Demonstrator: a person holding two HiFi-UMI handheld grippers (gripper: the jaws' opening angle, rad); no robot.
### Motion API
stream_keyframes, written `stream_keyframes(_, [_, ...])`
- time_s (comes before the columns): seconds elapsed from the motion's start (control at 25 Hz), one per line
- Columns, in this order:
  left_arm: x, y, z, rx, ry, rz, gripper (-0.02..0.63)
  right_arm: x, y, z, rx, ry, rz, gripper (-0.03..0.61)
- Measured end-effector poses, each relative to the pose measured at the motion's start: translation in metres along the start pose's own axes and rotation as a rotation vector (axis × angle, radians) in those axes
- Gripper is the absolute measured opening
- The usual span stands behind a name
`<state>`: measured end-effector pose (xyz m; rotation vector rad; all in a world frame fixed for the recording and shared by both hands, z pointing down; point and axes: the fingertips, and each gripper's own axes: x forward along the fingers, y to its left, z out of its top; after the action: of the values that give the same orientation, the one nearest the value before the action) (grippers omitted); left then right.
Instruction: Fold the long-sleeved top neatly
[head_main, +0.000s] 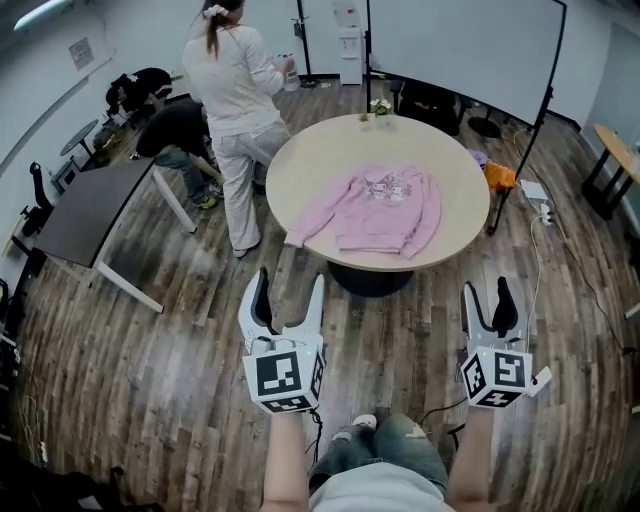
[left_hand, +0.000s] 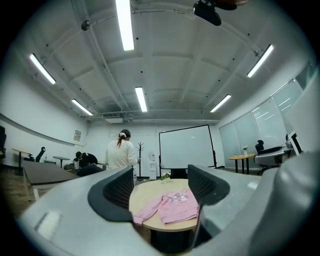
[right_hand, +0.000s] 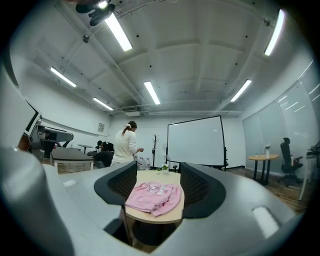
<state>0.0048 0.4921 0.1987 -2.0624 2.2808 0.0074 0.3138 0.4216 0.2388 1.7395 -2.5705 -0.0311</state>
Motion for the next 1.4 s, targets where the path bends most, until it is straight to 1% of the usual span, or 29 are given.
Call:
stream_keyframes(0.16, [0.014,0.005,-0.005,-0.005,0.014,0.002,0.330,0.015,-0.001,-0.001,0.020,0.006,0.000,0.285])
stream_keyframes(0.36, [0.033,0.007,-0.015,-0.011,0.031,0.005,0.330,0.040,-0.004,-0.004,0.019,0.017,0.003,0.285])
stream_keyframes(0.6, [0.073,0.002,-0.025,0.000,0.046,0.012,0.330,0.083,-0.016,-0.010,0.020,0.025,0.019,0.285])
stream_keyframes(0.88, [0.139,-0.002,-0.033,0.002,0.058,0.041,0.330,0.156,-0.034,-0.016,0.023,0.040,0.057,0.285])
stream_keyframes(1.12, [0.205,-0.009,-0.032,0.002,0.062,0.075,0.330,0.224,-0.062,-0.009,0.022,0.042,0.091,0.285])
stream_keyframes(1.4, [0.277,-0.018,-0.033,0.005,0.066,0.103,0.328,0.297,-0.094,-0.007,0.007,0.045,0.112,0.284])
